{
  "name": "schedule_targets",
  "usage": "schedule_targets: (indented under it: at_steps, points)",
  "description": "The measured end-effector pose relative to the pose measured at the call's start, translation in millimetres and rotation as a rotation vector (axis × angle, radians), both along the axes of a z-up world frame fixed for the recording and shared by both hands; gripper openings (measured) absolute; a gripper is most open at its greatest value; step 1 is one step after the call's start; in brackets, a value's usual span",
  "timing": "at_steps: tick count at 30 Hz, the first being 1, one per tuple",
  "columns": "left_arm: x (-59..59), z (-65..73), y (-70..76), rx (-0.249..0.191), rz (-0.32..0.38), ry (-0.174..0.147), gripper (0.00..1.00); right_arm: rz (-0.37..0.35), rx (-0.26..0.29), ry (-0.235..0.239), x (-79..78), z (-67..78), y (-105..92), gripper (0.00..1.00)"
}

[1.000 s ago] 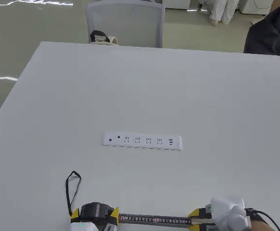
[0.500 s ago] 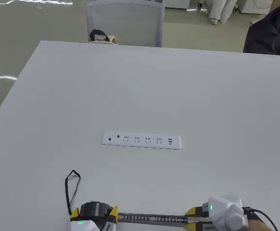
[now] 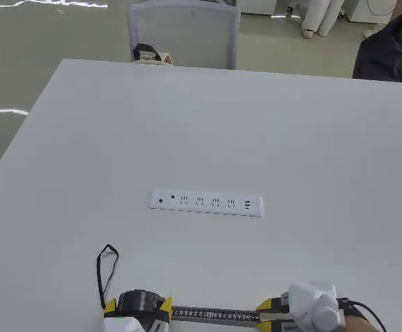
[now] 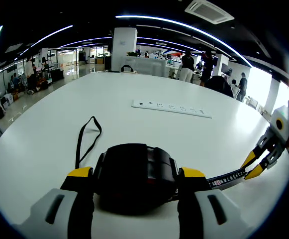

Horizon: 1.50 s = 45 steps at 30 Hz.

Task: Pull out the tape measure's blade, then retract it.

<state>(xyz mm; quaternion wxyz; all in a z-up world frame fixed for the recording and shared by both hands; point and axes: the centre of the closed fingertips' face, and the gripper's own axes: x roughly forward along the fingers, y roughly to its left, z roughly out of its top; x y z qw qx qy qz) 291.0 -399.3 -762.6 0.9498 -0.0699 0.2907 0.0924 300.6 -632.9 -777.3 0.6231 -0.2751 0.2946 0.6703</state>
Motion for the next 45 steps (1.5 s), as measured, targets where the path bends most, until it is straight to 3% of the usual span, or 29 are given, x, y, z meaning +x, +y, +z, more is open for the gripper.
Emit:
schedule_targets:
  at_steps: [22, 45]
  points:
    - [-2.4, 1.3, 0.5, -0.023, -0.011, 0.002, 0.65, 0.003, 0.038, 0.005, -4.9, 1.5, 40.4, 0.12]
    - [-2.7, 0.0, -0.4, -0.046, -0.024, 0.0, 0.64, 0.002, 0.054, -0.006, -5.6, -2.7, 65.1, 0.12]
